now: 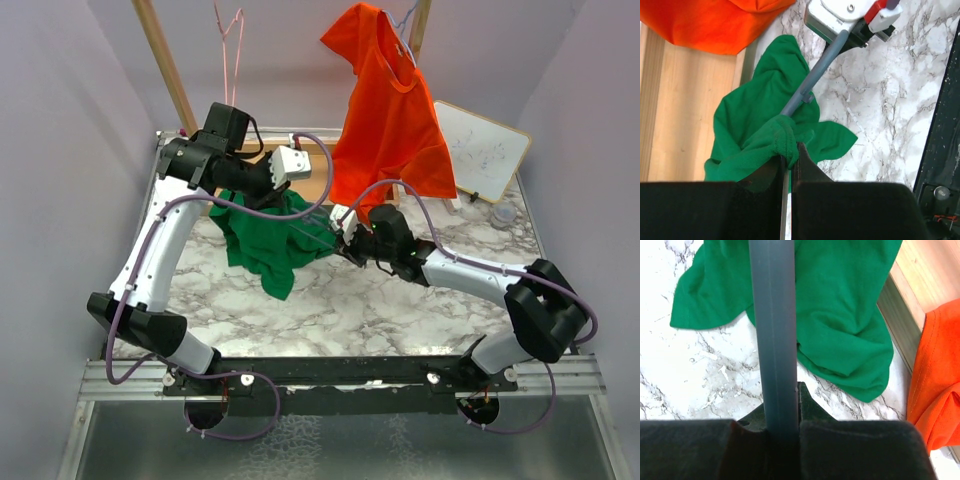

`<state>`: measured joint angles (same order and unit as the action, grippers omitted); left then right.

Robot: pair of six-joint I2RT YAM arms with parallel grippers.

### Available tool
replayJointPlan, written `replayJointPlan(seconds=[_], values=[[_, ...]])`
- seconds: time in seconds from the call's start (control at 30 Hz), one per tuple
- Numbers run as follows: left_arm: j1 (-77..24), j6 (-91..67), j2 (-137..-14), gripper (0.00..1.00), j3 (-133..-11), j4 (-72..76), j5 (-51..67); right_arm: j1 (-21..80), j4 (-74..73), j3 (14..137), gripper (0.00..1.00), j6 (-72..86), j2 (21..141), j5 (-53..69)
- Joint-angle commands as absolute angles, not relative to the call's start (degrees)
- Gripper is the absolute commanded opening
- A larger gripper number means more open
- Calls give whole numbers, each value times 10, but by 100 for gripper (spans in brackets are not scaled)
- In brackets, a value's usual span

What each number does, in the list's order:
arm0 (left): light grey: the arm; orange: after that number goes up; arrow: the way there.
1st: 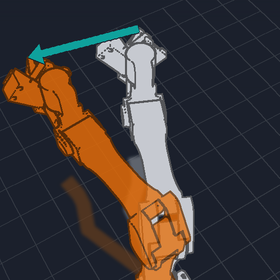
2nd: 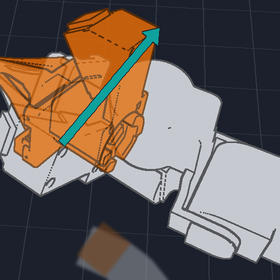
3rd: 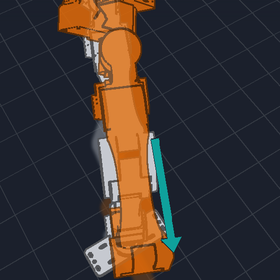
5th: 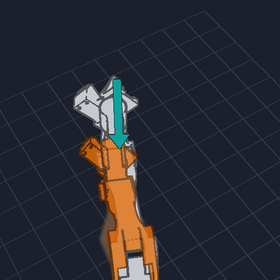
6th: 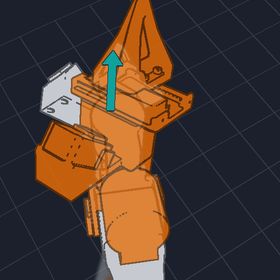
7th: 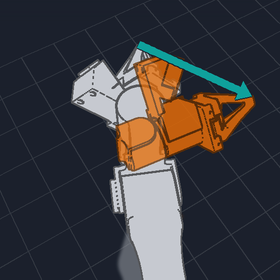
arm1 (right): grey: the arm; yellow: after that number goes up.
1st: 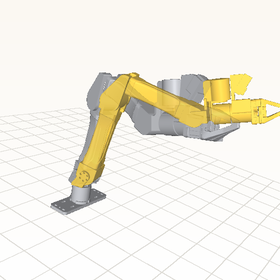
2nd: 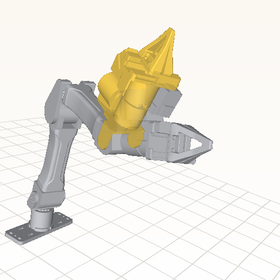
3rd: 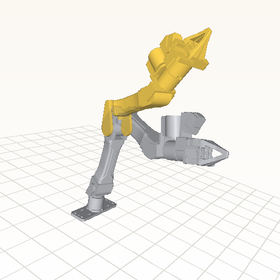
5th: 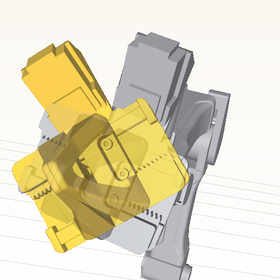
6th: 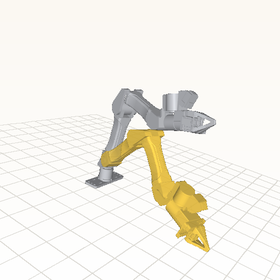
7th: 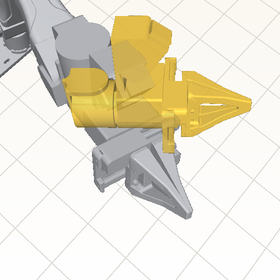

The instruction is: Place the t-shirt on the hanger

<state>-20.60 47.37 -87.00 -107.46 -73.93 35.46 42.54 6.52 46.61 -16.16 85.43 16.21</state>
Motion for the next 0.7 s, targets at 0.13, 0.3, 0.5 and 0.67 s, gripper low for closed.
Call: replayJointPlan(seconds=[0.13, 0.3, 0.5, 0.67], values=[[-202, 501, -830, 28, -976, -701, 308, 428, 116, 447, 1, -130, 807, 140], [-187, 432, -827, 71, -960, -649, 264, 428, 95, 442, 1, -133, 801, 132], [-164, 252, -782, 75, -884, -549, 228, 428, 96, 448, 1, -128, 813, 130], [-163, 74, -689, 73, -756, -417, 231, 428, 97, 464, 1, -120, 836, 132]])
